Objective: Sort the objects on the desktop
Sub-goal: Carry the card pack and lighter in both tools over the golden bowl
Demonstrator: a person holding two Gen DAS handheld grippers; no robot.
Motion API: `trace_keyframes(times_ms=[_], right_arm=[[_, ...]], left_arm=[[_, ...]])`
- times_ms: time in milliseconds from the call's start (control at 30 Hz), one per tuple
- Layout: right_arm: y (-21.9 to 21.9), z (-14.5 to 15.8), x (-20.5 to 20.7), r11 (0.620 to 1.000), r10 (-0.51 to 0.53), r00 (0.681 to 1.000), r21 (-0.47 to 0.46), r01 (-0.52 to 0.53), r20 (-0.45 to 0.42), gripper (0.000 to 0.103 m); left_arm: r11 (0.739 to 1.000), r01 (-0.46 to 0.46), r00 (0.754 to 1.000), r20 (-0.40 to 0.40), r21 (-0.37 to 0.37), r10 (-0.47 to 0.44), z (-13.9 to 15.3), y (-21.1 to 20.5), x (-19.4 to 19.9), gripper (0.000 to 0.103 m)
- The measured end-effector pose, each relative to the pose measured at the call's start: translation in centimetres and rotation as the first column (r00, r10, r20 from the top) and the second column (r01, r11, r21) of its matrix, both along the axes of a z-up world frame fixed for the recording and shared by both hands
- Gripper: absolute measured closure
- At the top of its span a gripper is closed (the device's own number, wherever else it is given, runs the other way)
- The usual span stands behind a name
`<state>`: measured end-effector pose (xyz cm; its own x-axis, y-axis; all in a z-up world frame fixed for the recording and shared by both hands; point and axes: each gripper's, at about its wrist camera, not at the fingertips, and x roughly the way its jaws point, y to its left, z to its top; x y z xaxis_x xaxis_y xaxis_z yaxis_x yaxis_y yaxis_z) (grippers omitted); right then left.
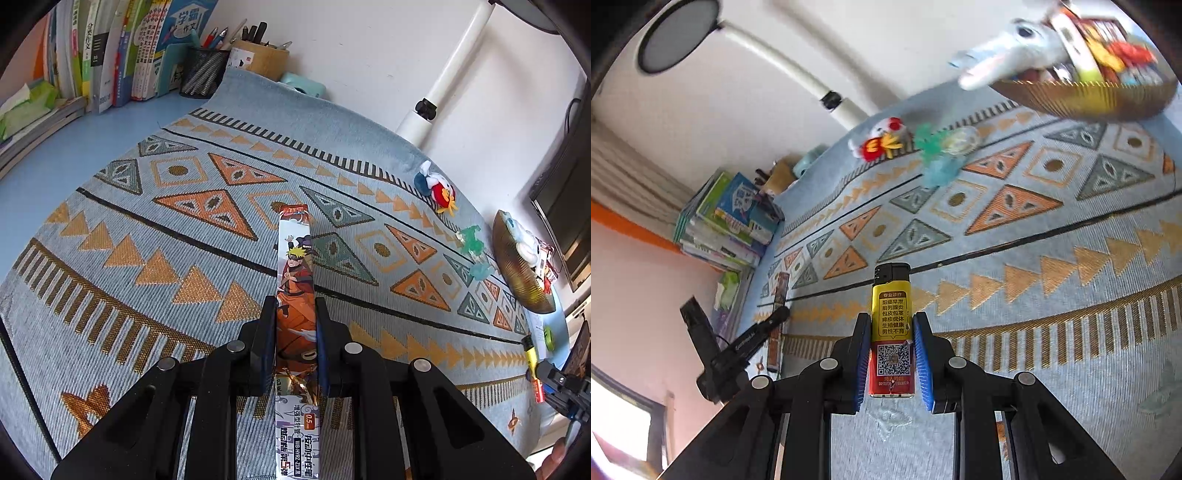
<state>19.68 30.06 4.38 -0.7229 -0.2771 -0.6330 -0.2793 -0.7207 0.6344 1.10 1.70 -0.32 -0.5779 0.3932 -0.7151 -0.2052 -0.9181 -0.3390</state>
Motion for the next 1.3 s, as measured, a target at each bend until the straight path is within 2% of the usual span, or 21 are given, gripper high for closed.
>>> trace_keyframes(times_ms=[133, 267, 433, 500, 600, 700, 867, 1000, 1100, 1200, 1300], right_arm=[[1.5, -0.5, -0.5, 0.999, -0.021, 1.0, -0.042, 0.021, 0.011, 0.081], [1.7, 0.3, -0.2, 0.998, -0.017, 1.0, -0.058, 0.015, -0.025, 0.081], [2.6, 1.2, 1.8, 0.999, -0.024, 0.998, -0.043, 0.021, -0.064, 0.081], [3.5, 1.2, 2.3, 0.997, -0.047, 0.997, -0.062, 0.042, -0.068, 0.081], [5.1, 1.6, 2.9, 0.994, -0.078, 0.993, -0.089, 0.069, -0.091, 0.081], [6.4, 2.7, 3.6, 0.992, -0.1, 0.986, -0.093, 0.089, -0.131, 0.081], [8.6, 4.9, 6.4, 0.99, -0.142, 0.969, -0.055, 0.133, -0.203, 0.081], [11.9, 7.4, 10.0, 0.969, -0.238, 0.939, 0.004, 0.246, -0.248, 0.081], [15.1, 9.6, 12.9, 0.927, -0.34, 0.895, 0.058, 0.371, -0.288, 0.081], [18.0, 11.3, 14.3, 0.882, -0.415, 0.852, 0.091, 0.463, -0.318, 0.081], [19.6, 12.3, 13.4, 0.877, -0.414, 0.848, 0.104, 0.468, -0.33, 0.081]], left_arm=[[1.0, -0.001, 1.0, 0.0, -0.003, 0.001, 0.0, 0.1, 0.0, 0.087], [1.0, -0.002, 1.0, -0.003, -0.022, 0.002, 0.1, 0.3, 0.0, 0.087], [0.996, -0.027, 0.999, -0.041, -0.088, 0.024, 0.6, 1.0, 1.3, 0.088], [0.998, -0.022, 0.997, -0.073, -0.066, 0.018, 1.1, 1.3, 2.3, 0.088], [1.0, -0.019, 0.997, -0.077, 0.016, 0.021, 2.3, 1.8, 3.2, 0.088], [0.998, -0.005, 0.995, -0.102, 0.066, 0.012, 4.0, 2.8, 3.6, 0.088], [0.984, 0.091, 0.982, -0.18, 0.153, -0.063, 8.3, 6.4, 3.8, 0.088], [0.959, 0.201, 0.961, -0.231, 0.198, -0.153, 11.1, 11.2, 3.3, 0.088], [0.928, 0.317, 0.928, -0.269, 0.197, -0.259, 13.0, 16.6, 2.7, 0.088], [0.87, 0.456, 0.871, -0.295, 0.189, -0.393, 14.6, 23.1, 2.1, 0.088], [0.825, 0.528, 0.836, -0.297, 0.202, -0.462, 15.3, 27.7, 1.2, 0.088]])
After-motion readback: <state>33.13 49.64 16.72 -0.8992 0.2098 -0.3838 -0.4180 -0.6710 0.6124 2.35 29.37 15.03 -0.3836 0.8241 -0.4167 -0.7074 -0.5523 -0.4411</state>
